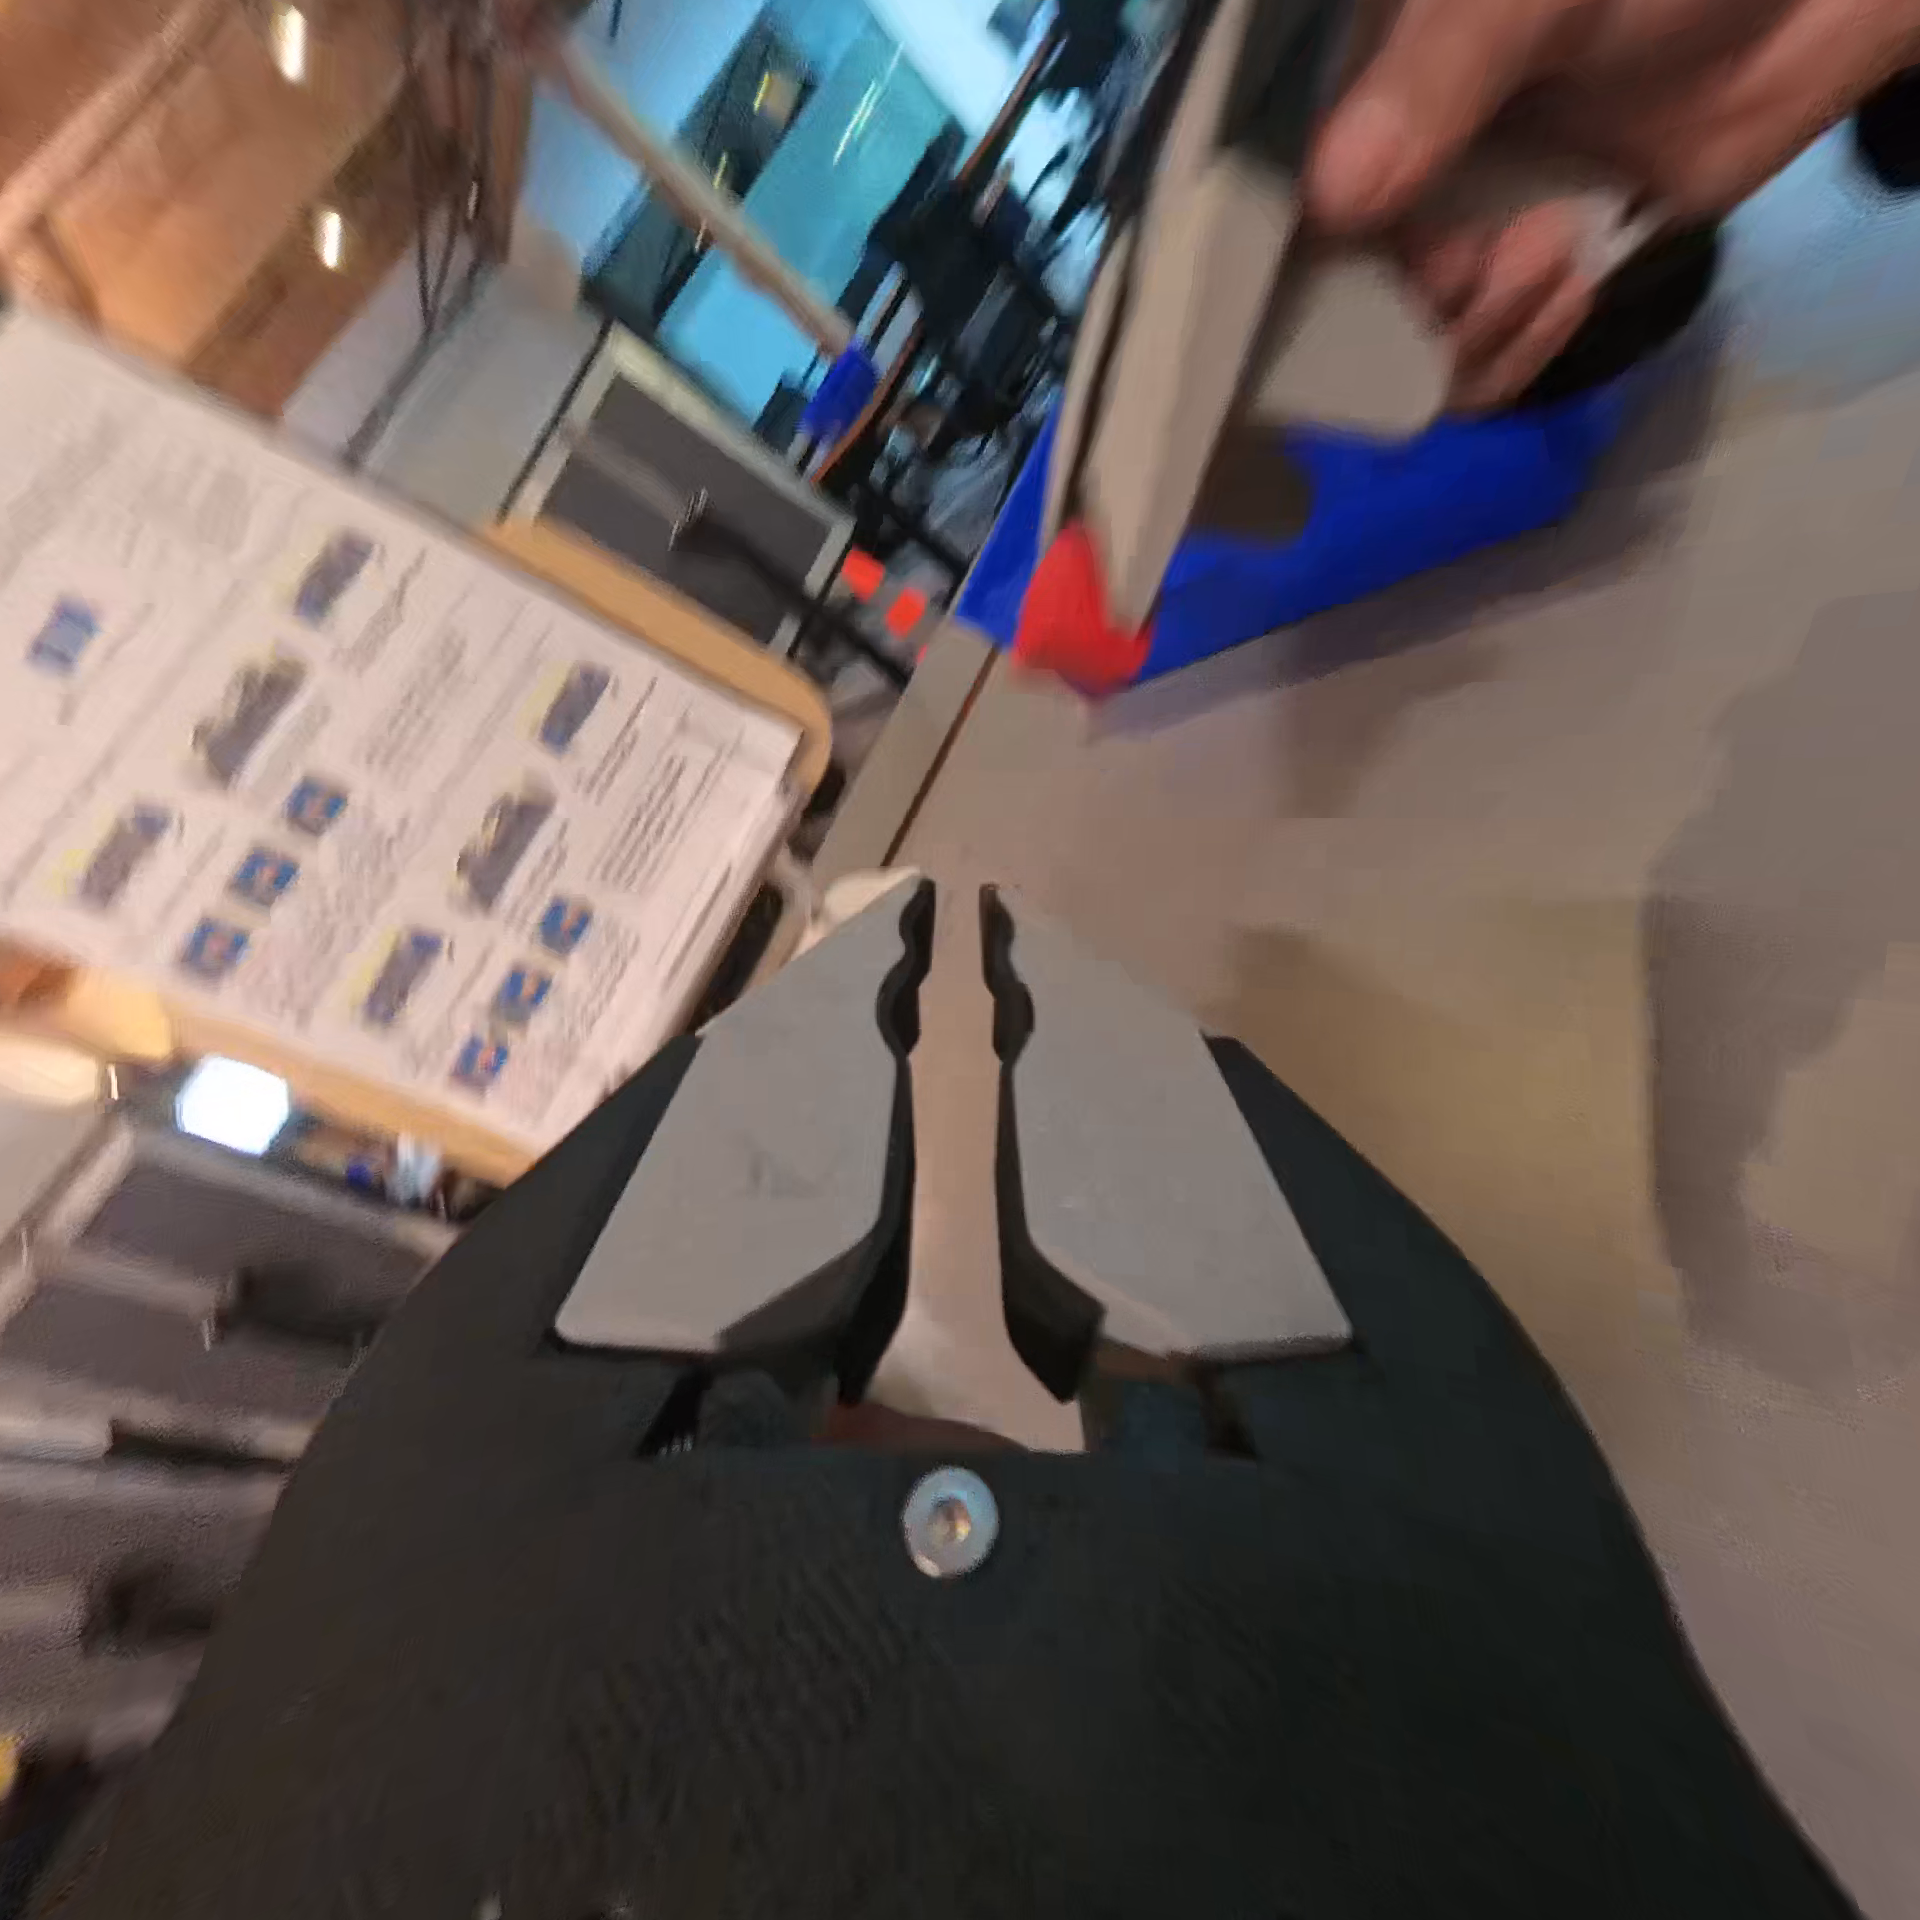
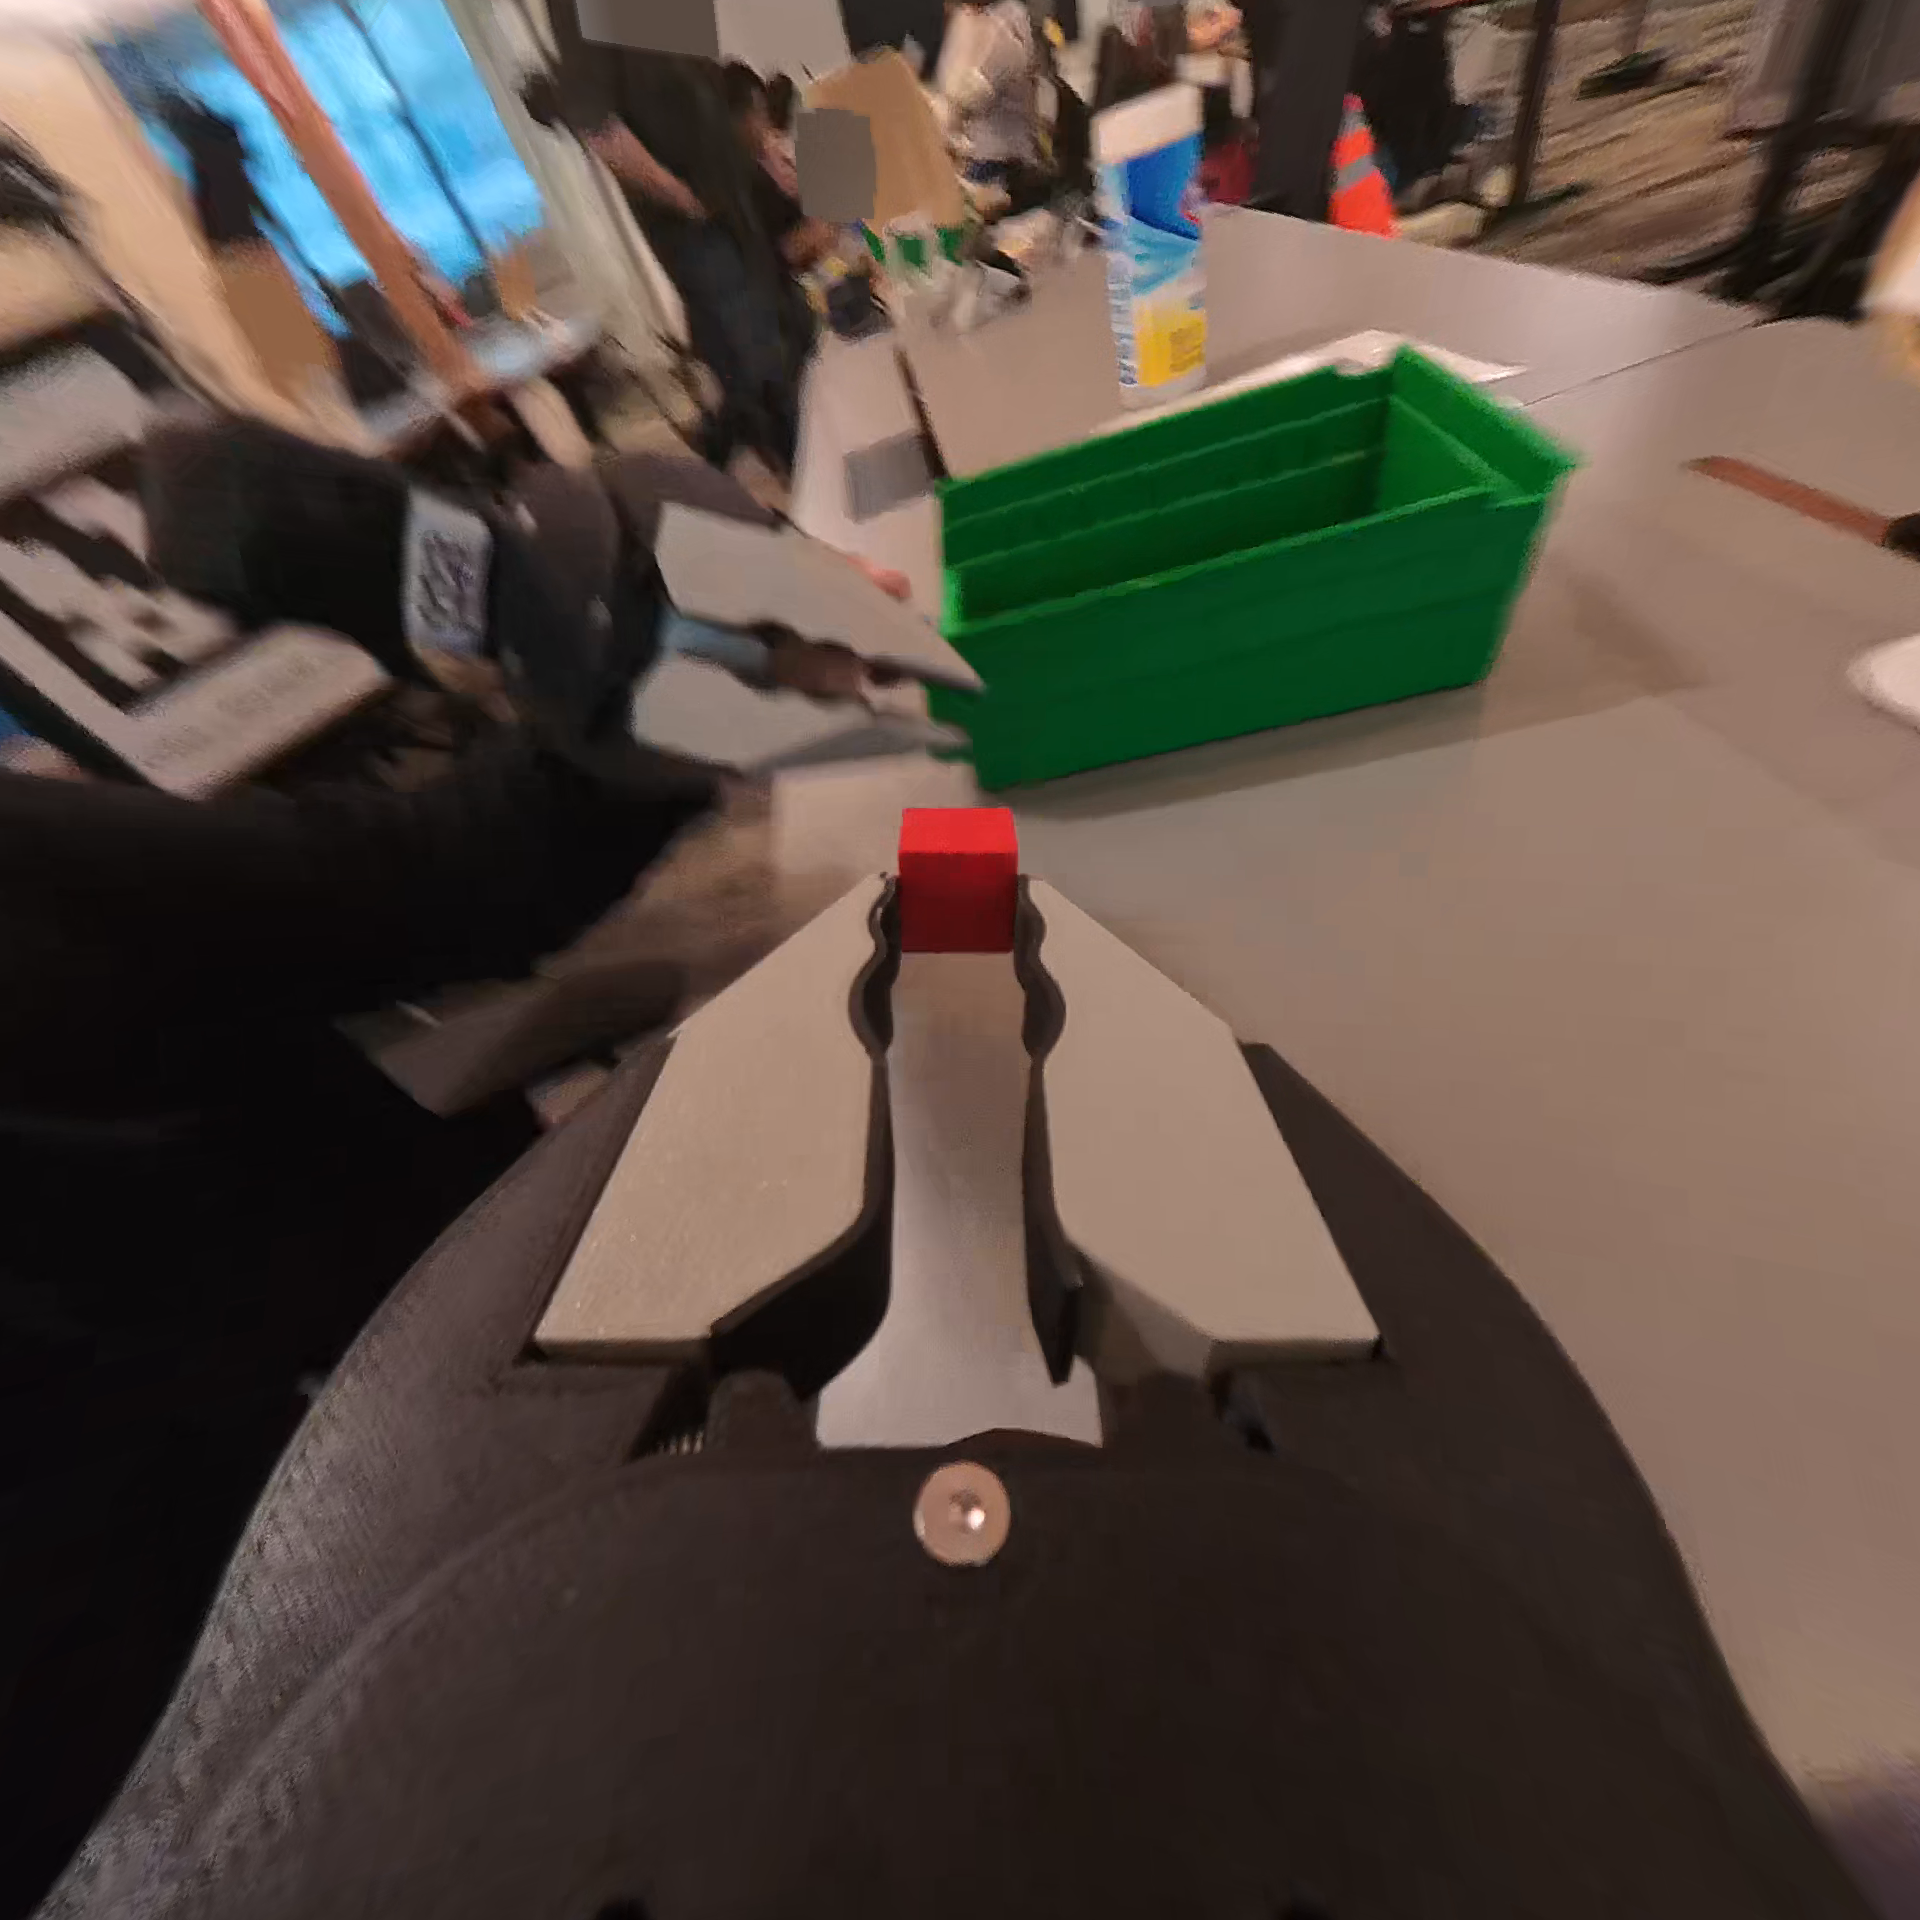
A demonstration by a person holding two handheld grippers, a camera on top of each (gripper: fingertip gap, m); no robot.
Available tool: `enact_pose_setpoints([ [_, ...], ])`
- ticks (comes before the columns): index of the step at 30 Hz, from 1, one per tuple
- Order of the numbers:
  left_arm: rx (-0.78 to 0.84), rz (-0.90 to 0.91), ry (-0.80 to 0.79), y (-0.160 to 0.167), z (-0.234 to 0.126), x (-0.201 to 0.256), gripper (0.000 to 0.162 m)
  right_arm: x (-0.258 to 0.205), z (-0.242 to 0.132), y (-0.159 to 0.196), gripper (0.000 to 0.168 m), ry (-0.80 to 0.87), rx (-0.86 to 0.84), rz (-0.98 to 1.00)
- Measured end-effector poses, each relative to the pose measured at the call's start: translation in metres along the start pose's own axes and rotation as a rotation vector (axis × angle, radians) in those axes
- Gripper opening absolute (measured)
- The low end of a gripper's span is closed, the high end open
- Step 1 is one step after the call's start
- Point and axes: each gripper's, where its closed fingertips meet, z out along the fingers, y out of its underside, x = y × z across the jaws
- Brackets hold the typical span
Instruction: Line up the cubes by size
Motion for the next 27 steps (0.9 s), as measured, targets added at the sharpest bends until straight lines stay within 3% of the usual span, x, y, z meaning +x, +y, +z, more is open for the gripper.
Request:
enact_pose_setpoints([
  [2,-0.103,-0.13,-0.005,0.025,-0.018,-0.008,0.005,0.027,-0.045,0.004,0.018,0.171,-0.114,-0.143],
  [6,-0.16,-0.303,-0.032,0.062,-0.058,-0.02,0.003,0.117,-0.162,0.031,0.019,0.562,-0.517,-0.4],
  [11,-0.218,-0.397,-0.091,0.102,-0.088,-0.022,0.004,0.185,-0.249,0.097,0.019,0.595,-0.976,-0.401],
  [18,-0.262,-0.422,-0.099,0.121,-0.094,-0.004,0.005,0.227,-0.277,0.155,0.02,0.456,-1.294,-0.376],
  [27,-0.315,-0.435,-0.085,0.141,-0.092,0.007,0.006,0.247,-0.28,0.176,0.02,0.392,-1.336,-0.314],
])
